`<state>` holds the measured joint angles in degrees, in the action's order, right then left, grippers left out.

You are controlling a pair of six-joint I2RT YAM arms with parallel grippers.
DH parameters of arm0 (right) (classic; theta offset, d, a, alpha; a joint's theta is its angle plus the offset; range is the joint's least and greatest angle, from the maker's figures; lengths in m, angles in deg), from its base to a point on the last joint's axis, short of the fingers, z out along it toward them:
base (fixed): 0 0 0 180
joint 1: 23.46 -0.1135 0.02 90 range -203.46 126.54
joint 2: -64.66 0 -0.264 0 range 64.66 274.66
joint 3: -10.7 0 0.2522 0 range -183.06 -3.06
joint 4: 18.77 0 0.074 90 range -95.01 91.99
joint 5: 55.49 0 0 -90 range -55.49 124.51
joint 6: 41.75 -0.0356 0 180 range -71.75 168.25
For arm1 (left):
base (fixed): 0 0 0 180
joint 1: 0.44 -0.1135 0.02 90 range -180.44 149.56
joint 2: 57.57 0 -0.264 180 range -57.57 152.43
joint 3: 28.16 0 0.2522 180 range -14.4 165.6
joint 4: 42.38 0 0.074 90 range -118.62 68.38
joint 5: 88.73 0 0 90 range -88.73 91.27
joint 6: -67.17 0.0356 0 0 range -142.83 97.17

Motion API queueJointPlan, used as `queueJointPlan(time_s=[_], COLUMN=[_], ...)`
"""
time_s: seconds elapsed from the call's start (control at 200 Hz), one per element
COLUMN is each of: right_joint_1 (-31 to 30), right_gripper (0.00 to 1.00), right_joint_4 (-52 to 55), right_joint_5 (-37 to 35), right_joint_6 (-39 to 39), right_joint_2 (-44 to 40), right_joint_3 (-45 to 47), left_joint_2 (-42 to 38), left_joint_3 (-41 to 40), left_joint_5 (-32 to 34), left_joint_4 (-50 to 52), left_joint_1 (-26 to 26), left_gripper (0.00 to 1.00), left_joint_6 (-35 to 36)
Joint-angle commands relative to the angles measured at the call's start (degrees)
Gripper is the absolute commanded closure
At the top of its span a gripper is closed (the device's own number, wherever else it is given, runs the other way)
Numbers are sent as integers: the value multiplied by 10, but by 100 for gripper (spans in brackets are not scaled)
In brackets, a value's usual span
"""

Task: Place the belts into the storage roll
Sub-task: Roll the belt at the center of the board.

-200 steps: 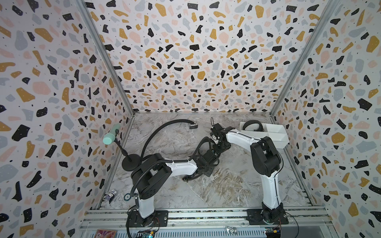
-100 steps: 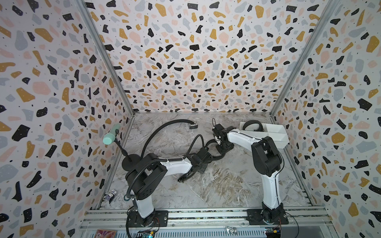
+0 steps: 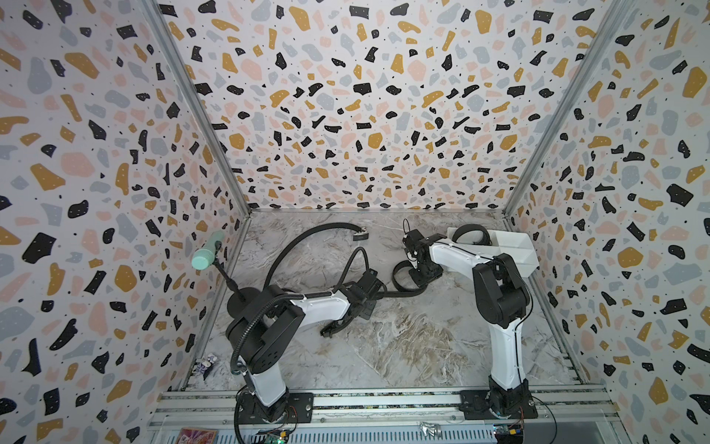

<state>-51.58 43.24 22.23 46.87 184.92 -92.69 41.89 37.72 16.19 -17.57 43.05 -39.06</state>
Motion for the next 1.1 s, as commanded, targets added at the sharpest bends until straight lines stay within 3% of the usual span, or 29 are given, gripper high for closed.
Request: queueJointPlan(time_s=[0.0,0.14,0.305,0.441,0.646,0.826,0.956,1.091], right_joint_1=[8,4,2,1,-22,-69,-109,-140], right_gripper=[50,59,81,95,100,100,100,100], right_joint_4=[42,35,9,-14,-42,-64,-74,-86], right_joint_5=[-12,2,13,26,54,86,104,123], right_joint_6=[10,7,-7,-23,-54,-85,-107,-124], right_joint_2=[-1,2,-20,-60,-114,-144,-161,-171], right_joint_3=[16,23,72,131,221,284,300,305], left_joint_2=[-1,2,18,42,96,155,197,219], left_joint_3=[-24,-15,16,49,112,229,317,347], left_joint_5=[41,37,47,82,143,155,105,92], left_joint_4=[77,72,78,92,100,114,136,158], left_joint_1=[-18,-20,-20,-22,-37,-46,-36,-11], left_gripper=[100,100,100,51,20,0,1,0], left_joint_6=[0,0,10,28,47,77,111,135])
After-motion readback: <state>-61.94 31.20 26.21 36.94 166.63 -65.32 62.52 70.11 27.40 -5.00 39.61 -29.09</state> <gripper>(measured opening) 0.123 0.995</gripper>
